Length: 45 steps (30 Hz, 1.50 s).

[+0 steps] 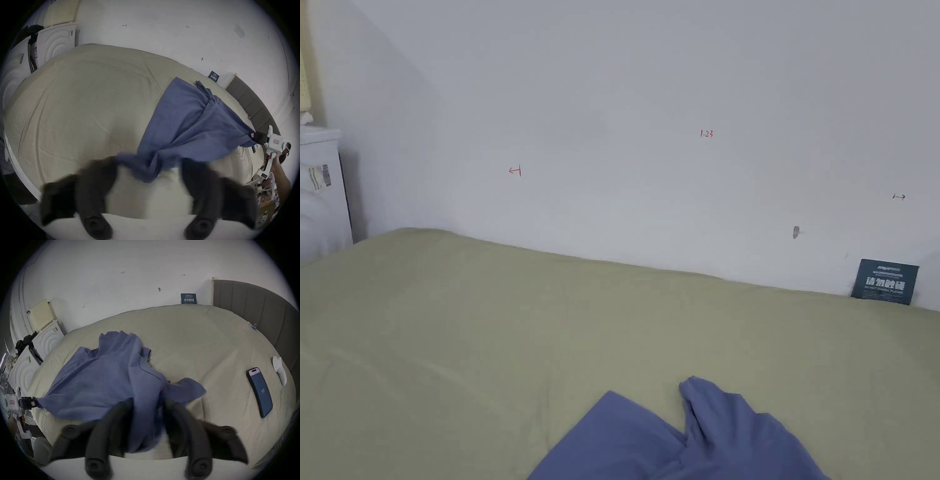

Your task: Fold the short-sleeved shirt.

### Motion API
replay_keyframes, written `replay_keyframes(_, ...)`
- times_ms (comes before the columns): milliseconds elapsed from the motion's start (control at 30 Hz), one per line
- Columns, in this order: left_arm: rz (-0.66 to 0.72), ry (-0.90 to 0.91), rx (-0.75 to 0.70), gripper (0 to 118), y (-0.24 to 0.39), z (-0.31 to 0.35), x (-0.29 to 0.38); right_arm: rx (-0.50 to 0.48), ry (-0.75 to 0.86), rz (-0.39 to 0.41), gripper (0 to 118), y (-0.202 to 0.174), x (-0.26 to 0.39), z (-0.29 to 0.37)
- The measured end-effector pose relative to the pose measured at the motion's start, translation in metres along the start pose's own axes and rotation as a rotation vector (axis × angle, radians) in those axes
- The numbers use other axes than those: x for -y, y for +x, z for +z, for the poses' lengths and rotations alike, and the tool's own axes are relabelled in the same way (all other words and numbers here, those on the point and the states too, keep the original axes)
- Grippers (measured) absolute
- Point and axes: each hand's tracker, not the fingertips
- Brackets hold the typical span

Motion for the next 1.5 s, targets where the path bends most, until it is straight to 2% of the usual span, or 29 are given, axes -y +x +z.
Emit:
replay_keyframes(33,0.001,-0.008,-0.003,106,0.000,0.002,0.002,0.000,0.012,-0.004,81,0.002,0.000,0.004)
replay_keyframes(133,-0.016,0.077,-0.021,106,0.002,0.016,0.004,-0.013,0.097,-0.043,83,0.004,-0.001,0.028)
replay_keyframes(200,-0.039,0.154,-0.065,106,0.011,0.027,0.002,0.008,0.154,-0.036,83,0.002,-0.005,0.043)
replay_keyframes(433,-0.196,0.427,-0.142,101,0.060,0.062,-0.003,0.056,0.338,0.133,82,-0.042,-0.012,0.101)
replay_keyframes(467,-0.220,0.460,-0.150,92,0.068,0.067,-0.001,0.046,0.365,0.152,76,-0.049,-0.010,0.108)
replay_keyframes(533,-0.272,0.531,-0.145,61,0.081,0.074,0.005,0.018,0.417,0.189,58,-0.059,-0.005,0.120)
replay_keyframes(567,-0.309,0.562,-0.151,38,0.090,0.077,0.008,0.035,0.424,0.195,40,-0.066,-0.002,0.126)
replay_keyframes(600,-0.331,0.583,-0.167,24,0.098,0.079,0.011,0.066,0.447,0.201,19,-0.074,0.000,0.132)
replay_keyframes(633,-0.349,0.583,-0.177,21,0.104,0.080,0.013,0.066,0.439,0.204,4,-0.074,0.004,0.129)
replay_keyframes(700,-0.358,0.575,-0.147,13,0.112,0.083,0.016,0.069,0.452,0.192,0,-0.079,0.011,0.135)
replay_keyframes(767,-0.341,0.570,-0.125,0,0.118,0.086,0.018,0.038,0.433,0.165,0,-0.081,0.016,0.138)
replay_keyframes(833,-0.310,0.621,-0.154,0,0.119,0.093,0.019,0.041,0.433,0.173,0,-0.085,0.023,0.140)
replay_keyframes(1033,-0.257,0.602,-0.135,0,0.108,0.101,0.014,0.036,0.420,0.196,0,-0.094,0.028,0.146)
replay_keyframes(1167,-0.275,0.585,-0.154,0,0.091,0.100,0.004,0.028,0.426,0.222,0,-0.097,0.024,0.149)
replay_keyframes(1300,-0.262,0.559,-0.181,0,0.069,0.103,-0.020,0.039,0.422,0.299,0,-0.100,0.018,0.150)
replay_keyframes(1400,-0.300,0.453,-0.157,0,0.065,0.100,-0.039,0.032,0.425,0.299,0,-0.100,0.012,0.150)
replay_keyframes(1500,-0.322,0.371,-0.199,0,0.064,0.086,-0.054,0.025,0.426,0.288,0,-0.103,0.010,0.149)
